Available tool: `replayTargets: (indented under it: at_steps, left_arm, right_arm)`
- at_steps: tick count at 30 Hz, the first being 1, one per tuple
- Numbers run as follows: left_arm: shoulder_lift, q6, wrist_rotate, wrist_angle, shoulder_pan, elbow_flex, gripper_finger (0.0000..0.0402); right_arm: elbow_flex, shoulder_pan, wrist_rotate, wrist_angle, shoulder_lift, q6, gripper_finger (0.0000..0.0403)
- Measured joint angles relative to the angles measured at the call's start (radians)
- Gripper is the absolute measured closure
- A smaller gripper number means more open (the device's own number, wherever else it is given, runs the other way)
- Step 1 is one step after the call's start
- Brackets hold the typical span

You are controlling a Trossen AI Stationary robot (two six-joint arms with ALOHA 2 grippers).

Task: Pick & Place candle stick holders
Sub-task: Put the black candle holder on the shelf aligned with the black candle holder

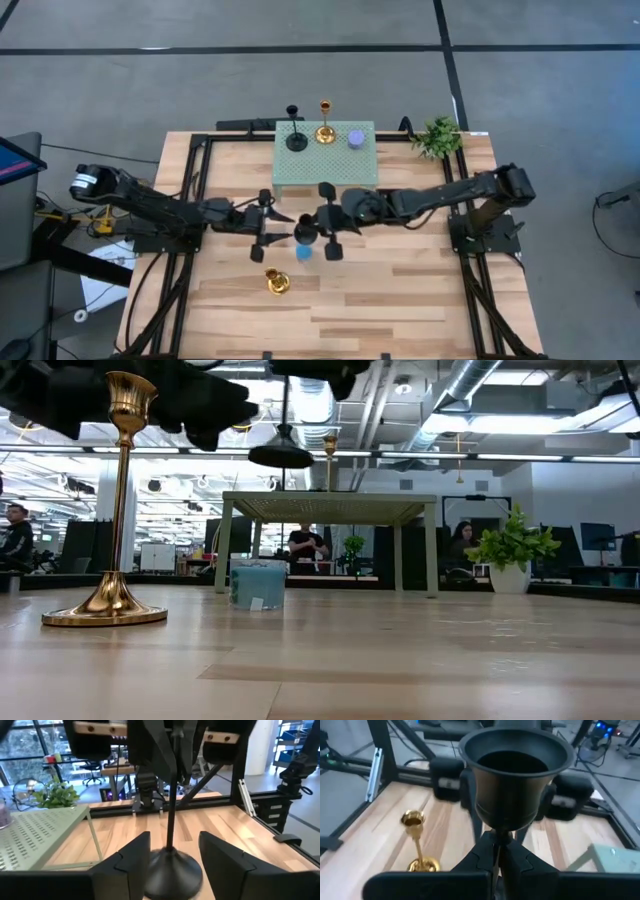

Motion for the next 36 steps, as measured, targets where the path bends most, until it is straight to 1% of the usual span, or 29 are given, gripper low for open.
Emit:
replayTargets:
  at_steps: [4,7,10,18,23,31,33,36]
  left_arm:
    - [0.069,-0.01,-0.002,0.003,0.0,0.045,0.0233]
    - [0.105,-0.027,-0.033,0.001,0.002,0.066,0.0239]
    - [0.126,-0.027,-0.063,0.005,0.003,0.08,0.0245]
    - [0.137,-0.053,-0.066,0.01,0.003,0.094,0.0264]
    - [0.136,-0.055,-0.064,0.018,0.003,0.094,0.0297]
    - [0.136,-0.049,-0.059,0.021,0.002,0.094,0.0381]
    - [0.136,-0.044,-0.058,0.021,0.002,0.094,0.0387]
    - [0.136,-0.044,-0.066,0.022,0.002,0.094,0.0377]
  right_arm:
    - [0.019,-0.02,-0.027,-0.007,0.021,0.0,0.0402]
    - [0.025,-0.023,-0.036,0.011,0.017,0.0,0.0402]
    - [0.023,-0.018,-0.043,0.017,0.014,0.0,0.0402]
    - [0.024,-0.016,-0.043,0.051,0.017,0.0,0.0402]
    - [0.023,-0.016,-0.043,0.063,0.018,-0.001,0.0402]
    - [0.023,-0.017,-0.04,0.063,0.018,0.0,0.0402]
    - [0.023,-0.017,-0.04,0.063,0.018,0.0,0.0402]
    - [0.023,-0.017,-0.04,0.062,0.018,-0.001,0.0398]
